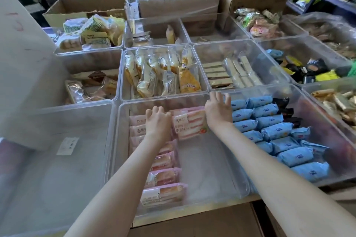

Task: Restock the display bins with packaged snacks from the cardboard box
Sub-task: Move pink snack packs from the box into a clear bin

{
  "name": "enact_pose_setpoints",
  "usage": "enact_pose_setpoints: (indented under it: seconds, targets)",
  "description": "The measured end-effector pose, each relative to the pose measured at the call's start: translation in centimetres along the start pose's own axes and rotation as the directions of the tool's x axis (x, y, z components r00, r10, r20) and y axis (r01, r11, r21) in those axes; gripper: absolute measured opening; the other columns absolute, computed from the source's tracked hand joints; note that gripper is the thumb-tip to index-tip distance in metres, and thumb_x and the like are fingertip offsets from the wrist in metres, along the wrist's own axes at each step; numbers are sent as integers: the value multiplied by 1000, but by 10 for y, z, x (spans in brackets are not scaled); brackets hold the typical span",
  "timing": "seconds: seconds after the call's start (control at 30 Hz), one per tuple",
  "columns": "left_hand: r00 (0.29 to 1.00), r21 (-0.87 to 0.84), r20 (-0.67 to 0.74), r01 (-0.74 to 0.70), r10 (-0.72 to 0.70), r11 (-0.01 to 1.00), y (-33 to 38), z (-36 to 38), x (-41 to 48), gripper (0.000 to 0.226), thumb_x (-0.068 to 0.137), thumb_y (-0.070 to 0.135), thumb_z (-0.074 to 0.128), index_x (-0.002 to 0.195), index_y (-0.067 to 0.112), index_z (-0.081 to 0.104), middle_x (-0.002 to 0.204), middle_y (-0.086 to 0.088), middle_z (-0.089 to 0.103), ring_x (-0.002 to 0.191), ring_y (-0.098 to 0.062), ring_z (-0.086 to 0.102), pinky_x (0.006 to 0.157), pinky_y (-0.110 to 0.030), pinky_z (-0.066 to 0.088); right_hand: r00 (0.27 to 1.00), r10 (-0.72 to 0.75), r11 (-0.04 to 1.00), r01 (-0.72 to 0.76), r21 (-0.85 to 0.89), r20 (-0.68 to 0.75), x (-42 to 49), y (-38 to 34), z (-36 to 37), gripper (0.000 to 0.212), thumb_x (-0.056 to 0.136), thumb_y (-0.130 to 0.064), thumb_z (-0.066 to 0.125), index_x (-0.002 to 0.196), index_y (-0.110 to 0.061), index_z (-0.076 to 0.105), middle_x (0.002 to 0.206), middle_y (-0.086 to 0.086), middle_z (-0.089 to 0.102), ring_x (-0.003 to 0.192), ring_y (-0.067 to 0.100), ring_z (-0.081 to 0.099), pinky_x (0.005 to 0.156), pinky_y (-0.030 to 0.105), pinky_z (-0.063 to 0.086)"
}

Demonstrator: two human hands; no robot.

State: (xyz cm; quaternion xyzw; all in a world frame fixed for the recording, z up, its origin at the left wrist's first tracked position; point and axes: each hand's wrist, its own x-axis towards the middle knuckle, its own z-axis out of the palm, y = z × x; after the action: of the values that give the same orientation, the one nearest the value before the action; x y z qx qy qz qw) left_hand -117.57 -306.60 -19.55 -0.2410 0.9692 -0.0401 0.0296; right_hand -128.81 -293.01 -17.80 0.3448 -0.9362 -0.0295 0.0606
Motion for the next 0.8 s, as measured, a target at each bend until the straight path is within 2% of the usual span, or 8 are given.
enact_pose_setpoints:
  seconds: [0.2, 0.3, 0.4, 0.47, 0.53, 0.6, 0.7, 0.8]
  targets:
    - [1000, 199, 12, -27, 25, 980, 17, 11, 9, 37, 85, 7, 57, 122, 11, 55, 118, -6, 48, 110, -23, 43, 97, -32, 29, 989, -116, 935, 139, -328, 86, -3, -18, 20, 39, 86, -1, 44, 121, -8, 60, 130, 12, 40, 126, 32, 30, 115, 51, 12]
    - [1000, 135, -6, 26, -25, 990, 18, 13, 5, 36, 82, 3, 56, 116, 13, 57, 115, -5, 48, 108, -24, 44, 94, -33, 29, 989, -123, 918, 147, -368, 87, -8, -17, 22, 42, 87, -2, 44, 127, -6, 55, 130, 13, 41, 127, 32, 30, 116, 52, 9]
    - [996, 94, -89, 22, -13, 995, 21, 10, -5, 43, 68, 7, 71, 108, 16, 58, 107, -3, 54, 100, -22, 52, 88, -31, 29, 989, -103, 950, 128, -286, 104, -13, -13, 13, 52, 87, -2, 44, 139, -2, 37, 141, 17, 31, 136, 33, 22, 115, 51, 6]
    - [991, 84, -130, -21, 32, 996, 24, 5, -14, 64, 61, 9, 75, 121, 17, 56, 120, -7, 54, 109, -23, 54, 93, -34, 23, 987, -103, 974, 125, -187, 122, -21, -6, 2, 56, 86, -2, 46, 140, -4, 33, 145, 16, 28, 140, 31, 18, 115, 50, 8]
    - [996, 9, -68, -59, 59, 998, 28, -2, -23, 72, 79, 3, 57, 145, 15, 30, 149, -10, 30, 137, -24, 30, 109, -39, 11, 987, -113, 990, 122, -77, 114, -31, 5, -11, 54, 85, -3, 47, 137, -7, 34, 144, 13, 29, 138, 29, 21, 114, 46, 14]
    - [1000, -77, -19, -16, 15, 997, 40, -21, -33, 68, 86, 2, 45, 148, 13, 20, 154, -6, 21, 142, -20, 19, 114, -40, 7, 988, -137, 990, 137, 15, 74, -42, 17, -32, 47, 86, -4, 47, 132, -8, 39, 140, 11, 36, 131, 28, 31, 109, 40, 22]
    - [996, -203, -76, 28, -44, 979, 74, -55, -52, 58, 89, 11, 44, 144, 15, 29, 148, -2, 34, 137, -20, 31, 113, -39, 14, 988, -150, 985, 147, 87, 33, -61, 39, -81, 39, 86, -2, 45, 124, -8, 46, 130, 11, 45, 122, 28, 41, 101, 36, 32]
    - [989, -290, -138, 12, -54, 957, 120, -103, -80, 48, 91, 17, 44, 138, 14, 37, 141, -5, 43, 130, -25, 42, 108, -38, 24, 988, -156, 987, 156, 46, -10, -89, 82, -138, 35, 86, 1, 46, 120, -5, 49, 127, 13, 48, 121, 29, 43, 101, 36, 35]
